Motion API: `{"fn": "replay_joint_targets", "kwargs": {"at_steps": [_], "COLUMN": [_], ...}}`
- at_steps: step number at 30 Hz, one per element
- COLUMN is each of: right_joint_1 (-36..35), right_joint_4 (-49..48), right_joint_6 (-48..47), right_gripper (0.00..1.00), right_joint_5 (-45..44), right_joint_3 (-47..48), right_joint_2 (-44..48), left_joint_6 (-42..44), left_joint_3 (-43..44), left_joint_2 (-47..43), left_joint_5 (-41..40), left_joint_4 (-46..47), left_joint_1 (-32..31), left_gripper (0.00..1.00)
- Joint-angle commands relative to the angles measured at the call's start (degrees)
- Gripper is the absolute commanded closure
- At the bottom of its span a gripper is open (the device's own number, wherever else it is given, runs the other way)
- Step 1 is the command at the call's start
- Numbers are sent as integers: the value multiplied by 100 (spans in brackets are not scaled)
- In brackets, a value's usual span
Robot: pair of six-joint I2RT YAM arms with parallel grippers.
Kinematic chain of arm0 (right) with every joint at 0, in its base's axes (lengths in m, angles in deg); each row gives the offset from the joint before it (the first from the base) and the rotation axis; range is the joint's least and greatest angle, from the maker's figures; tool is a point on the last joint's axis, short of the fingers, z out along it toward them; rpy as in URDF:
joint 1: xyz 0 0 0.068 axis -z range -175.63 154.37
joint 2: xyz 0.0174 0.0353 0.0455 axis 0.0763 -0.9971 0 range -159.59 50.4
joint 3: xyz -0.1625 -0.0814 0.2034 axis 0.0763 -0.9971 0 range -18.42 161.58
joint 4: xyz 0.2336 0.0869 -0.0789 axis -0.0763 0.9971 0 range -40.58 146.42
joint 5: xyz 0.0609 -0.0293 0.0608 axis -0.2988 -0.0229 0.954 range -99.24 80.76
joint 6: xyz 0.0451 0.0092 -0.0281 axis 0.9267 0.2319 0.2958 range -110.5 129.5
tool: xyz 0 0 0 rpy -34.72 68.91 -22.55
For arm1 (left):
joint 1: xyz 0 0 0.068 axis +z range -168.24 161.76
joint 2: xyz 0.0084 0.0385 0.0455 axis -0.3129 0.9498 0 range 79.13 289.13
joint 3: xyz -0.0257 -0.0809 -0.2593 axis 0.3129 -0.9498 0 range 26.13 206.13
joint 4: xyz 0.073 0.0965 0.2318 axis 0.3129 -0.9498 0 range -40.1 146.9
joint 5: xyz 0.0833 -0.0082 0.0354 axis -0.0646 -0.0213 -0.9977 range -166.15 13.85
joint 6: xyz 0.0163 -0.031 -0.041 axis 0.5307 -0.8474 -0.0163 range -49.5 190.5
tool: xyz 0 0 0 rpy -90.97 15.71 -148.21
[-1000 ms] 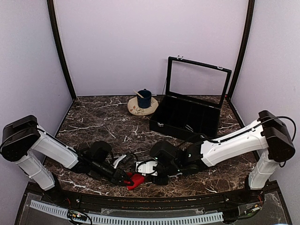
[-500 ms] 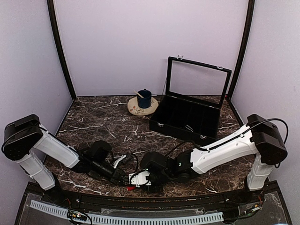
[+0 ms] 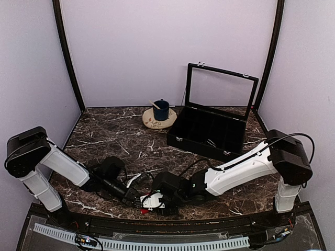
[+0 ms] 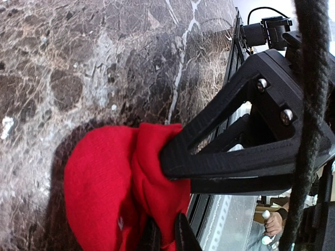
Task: Roll the socks
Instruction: Roll the sock at the center of the board.
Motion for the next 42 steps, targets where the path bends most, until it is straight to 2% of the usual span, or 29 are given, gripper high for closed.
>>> {"fn": "replay_joint_targets", "kwargs": {"at_steps": [1, 6, 9, 13, 17, 23, 33, 42], "right_joint_1": [-48, -33, 4, 75, 215, 368, 710, 983], "right_joint_4": [-30, 94, 272, 427, 719, 1242, 2416, 3313], "right_joint_6": [-49, 9, 102, 210, 376, 556, 1052, 1335], "right_gripper": [68, 85, 94, 100, 100, 100, 100, 100], "right_joint_5": [-14, 64, 168, 290, 557, 1030, 2084, 2829], "right_joint_3": [45, 14, -3, -56, 74, 491, 1512, 2318], "right_joint_2": [-281, -366, -379, -311, -322, -440, -958, -1399], "left_joint_6": [214, 293, 322, 359, 316, 81, -48, -20], "left_joint_3": [25, 189, 273, 356, 411, 331, -59, -327], "left_joint_2": [138, 124, -28, -532, -1089, -1989, -3342, -3935], "left_joint_5": [37, -47, -330, -1151, -2071, -3076, -4064, -4777], "left_joint_4": [-576, -869, -1158, -1717, -2377, -2799, -2914, -3001], "left_joint_1": [47, 85, 102, 103, 103, 103, 55, -339], "left_gripper": [100, 100, 90, 78, 71, 65, 68, 76]}}
